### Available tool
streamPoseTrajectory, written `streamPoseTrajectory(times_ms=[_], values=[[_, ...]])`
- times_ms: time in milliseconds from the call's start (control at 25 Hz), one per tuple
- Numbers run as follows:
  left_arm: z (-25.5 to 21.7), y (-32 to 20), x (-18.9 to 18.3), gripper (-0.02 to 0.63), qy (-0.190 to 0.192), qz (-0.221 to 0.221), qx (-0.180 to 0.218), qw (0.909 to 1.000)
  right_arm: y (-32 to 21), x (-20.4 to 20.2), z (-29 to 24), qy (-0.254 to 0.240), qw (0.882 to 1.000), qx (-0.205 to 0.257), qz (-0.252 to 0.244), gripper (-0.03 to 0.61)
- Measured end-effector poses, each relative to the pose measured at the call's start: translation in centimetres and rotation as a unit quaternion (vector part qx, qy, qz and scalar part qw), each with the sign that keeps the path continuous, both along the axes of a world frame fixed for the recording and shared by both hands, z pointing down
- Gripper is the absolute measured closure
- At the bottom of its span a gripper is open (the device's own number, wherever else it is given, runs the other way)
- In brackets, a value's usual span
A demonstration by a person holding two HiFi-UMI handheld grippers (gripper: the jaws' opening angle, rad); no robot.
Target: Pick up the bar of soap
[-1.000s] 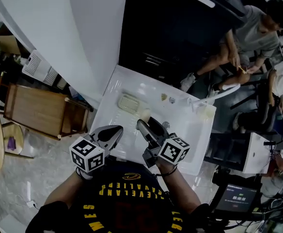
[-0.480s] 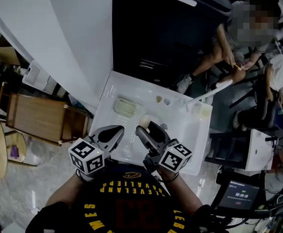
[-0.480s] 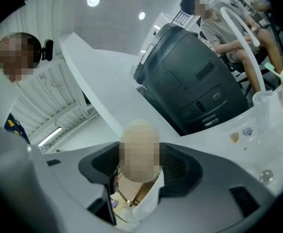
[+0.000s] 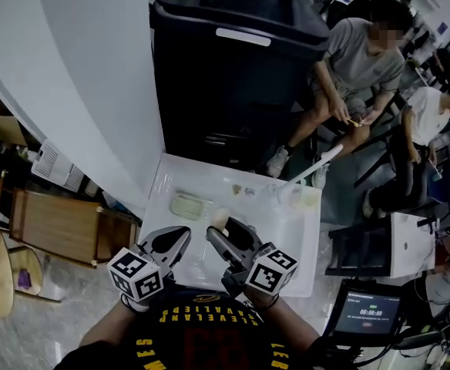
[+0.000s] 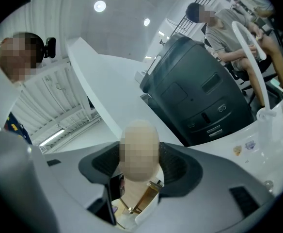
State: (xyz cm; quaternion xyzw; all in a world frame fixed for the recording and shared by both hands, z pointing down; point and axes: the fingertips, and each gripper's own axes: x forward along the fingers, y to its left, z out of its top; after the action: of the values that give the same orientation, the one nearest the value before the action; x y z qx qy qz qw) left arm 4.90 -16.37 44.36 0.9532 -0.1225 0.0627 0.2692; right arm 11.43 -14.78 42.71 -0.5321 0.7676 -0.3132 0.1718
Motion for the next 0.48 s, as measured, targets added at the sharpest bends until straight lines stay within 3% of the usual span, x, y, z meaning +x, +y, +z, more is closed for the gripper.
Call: streamPoseTrajectory(times_ms=[480], values=[[1.0,0.2,1.9,0.601,-0.006,0.023,-0.012,0.9996,0.5,2.1,-0.2,-0.025,0.999,0.01,0.037,0.319]])
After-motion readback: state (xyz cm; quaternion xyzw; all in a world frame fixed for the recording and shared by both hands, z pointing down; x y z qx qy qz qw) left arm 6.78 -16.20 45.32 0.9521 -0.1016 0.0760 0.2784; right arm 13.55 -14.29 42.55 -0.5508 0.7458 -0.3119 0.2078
